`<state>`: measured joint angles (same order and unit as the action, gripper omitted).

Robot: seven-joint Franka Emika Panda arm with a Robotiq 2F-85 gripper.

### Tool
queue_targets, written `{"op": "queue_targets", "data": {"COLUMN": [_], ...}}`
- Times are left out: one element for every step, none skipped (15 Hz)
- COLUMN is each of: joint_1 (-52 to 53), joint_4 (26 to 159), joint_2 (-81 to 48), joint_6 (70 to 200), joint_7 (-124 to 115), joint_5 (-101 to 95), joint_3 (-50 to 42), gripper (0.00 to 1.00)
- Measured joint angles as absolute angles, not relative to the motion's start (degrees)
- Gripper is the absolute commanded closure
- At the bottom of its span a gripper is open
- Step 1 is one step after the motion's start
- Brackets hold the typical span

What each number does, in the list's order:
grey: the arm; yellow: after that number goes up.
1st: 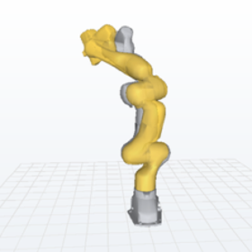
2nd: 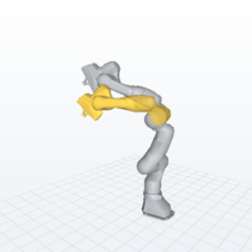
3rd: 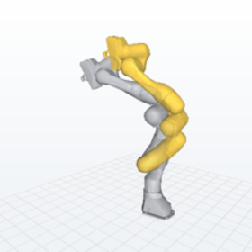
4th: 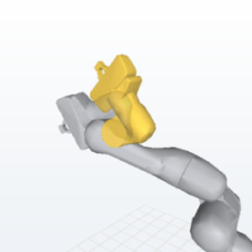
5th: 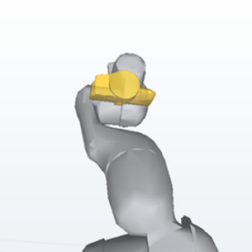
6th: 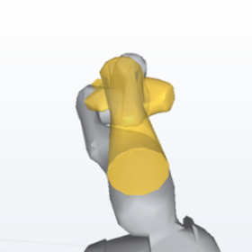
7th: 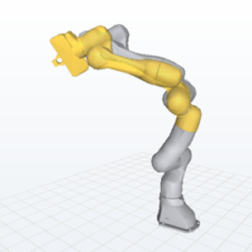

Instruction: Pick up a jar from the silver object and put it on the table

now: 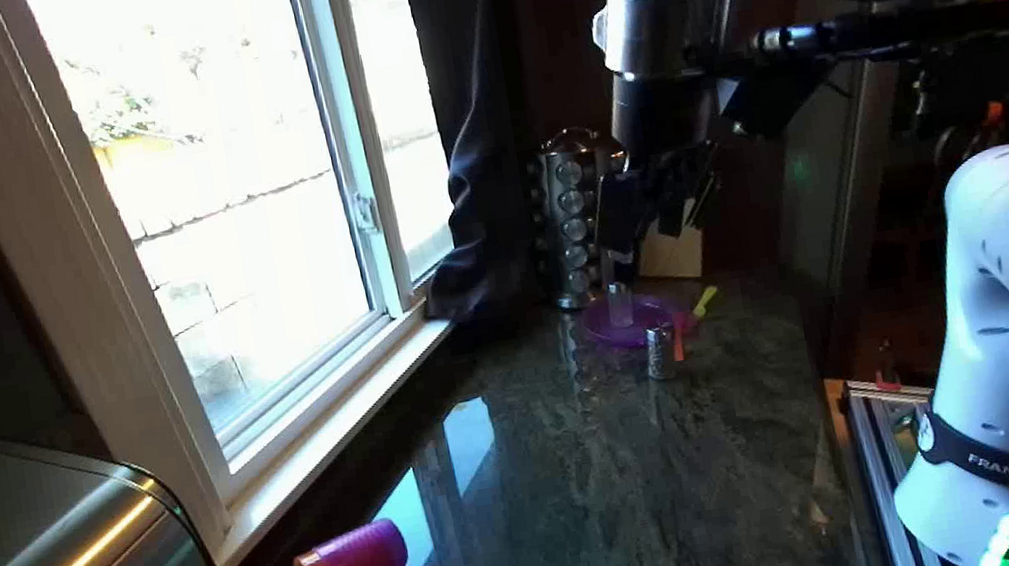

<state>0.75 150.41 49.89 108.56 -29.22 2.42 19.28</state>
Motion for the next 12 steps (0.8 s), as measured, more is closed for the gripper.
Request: {"op": "queue_targets", "data": {"joint_1": [0.7, 0.7, 0.7, 0.7, 0.7, 0.7, 0.7, 0.7, 0.5, -0.5, -2.1, -3.9], "joint_4": [150.4, 150.4, 150.4, 150.4, 150.4, 150.4, 150.4, 150.4, 150.4, 150.4, 150.5, 150.6], "joint_2": [49.9, 49.9, 49.9, 49.9, 49.9, 49.9, 49.9, 49.9, 49.9, 49.9, 49.9, 49.9], "joint_6": [108.6, 108.6, 108.6, 108.6, 108.6, 108.6, 108.6, 108.6, 108.7, 109.0, 109.2, 109.4], "joint_7": [-29.2, -29.2, -29.2, -29.2, -29.2, -29.2, -29.2, -29.2, -29.9, -31.5, -33.1, -34.2], "joint_5": [2.4, 2.4, 2.4, 2.4, 2.4, 2.4, 2.4, 2.4, 1.9, 1.2, 0.4, -0.5], "joint_3": [19.3, 19.3, 19.3, 19.3, 19.3, 19.3, 19.3, 19.3, 19.3, 19.2, 18.9, 18.4], "gripper": [0.0, 0.0, 0.0, 0.0, 0.0, 0.0, 0.0, 0.0, 0.0, 0.0, 0.0, 0.0]}}
